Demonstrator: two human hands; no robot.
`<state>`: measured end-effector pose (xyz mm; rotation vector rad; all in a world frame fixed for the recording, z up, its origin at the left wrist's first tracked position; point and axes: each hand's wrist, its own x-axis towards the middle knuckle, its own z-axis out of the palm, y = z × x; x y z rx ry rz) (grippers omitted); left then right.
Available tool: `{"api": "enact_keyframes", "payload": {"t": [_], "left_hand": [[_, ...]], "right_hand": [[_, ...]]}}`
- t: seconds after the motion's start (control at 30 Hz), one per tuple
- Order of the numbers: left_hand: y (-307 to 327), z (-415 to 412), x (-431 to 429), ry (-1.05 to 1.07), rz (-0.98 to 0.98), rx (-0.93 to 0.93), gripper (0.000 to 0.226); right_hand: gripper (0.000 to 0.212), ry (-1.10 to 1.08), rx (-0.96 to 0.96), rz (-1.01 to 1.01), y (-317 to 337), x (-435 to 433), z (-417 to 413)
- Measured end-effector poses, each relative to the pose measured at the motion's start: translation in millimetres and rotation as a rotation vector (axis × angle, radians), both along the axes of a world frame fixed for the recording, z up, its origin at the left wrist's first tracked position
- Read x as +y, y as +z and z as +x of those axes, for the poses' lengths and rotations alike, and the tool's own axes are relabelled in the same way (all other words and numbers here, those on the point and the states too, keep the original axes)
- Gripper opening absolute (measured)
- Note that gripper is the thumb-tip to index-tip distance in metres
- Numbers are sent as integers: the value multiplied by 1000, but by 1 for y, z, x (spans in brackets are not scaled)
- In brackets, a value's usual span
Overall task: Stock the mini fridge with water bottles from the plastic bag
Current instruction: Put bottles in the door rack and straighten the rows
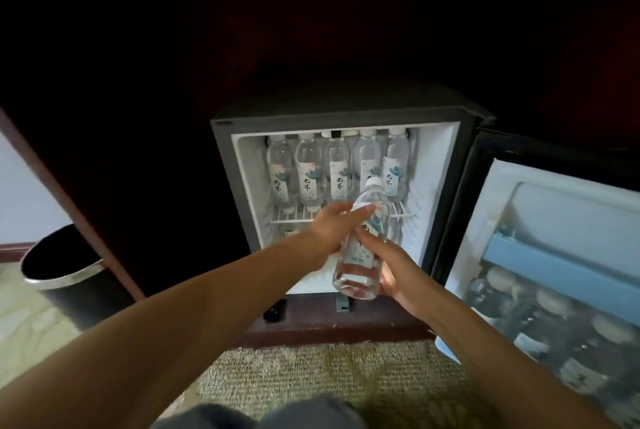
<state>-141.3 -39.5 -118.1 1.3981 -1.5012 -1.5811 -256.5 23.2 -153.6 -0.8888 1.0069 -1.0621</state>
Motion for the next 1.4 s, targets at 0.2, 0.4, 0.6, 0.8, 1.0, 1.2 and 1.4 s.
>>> {"api": "enact_keyframes", "payload": {"t": [0.2,0.4,0.6,0.8,1.0,1.2,1.4], "left_hand": [[-22,-3,-50,-13,-85,96,53],[-6,-27,-105,48,-373,-27,52],[16,-70,-151,99,-317,-99,56],[21,-80,-150,200,-396,-187,49],[-6,-53,-125,248,-678,-146,40],[-11,-37,-116,242,-641,-44,39],[-22,-26,-100,194,-678,-28,32]], "right_hand": [[74,-179,-86,-25,-31,-43,5],[59,-328,-56,-55,-38,-62,-17],[52,-356,-13,-72,-30,-64,-52],[69,-289,33,-102,-28,-68,-68],[51,-200,19,-110,-5,-73,-69],[53,-245,-45,-10,16,-92,-71],[39,-316,13,71,29,-114,-64]]}}
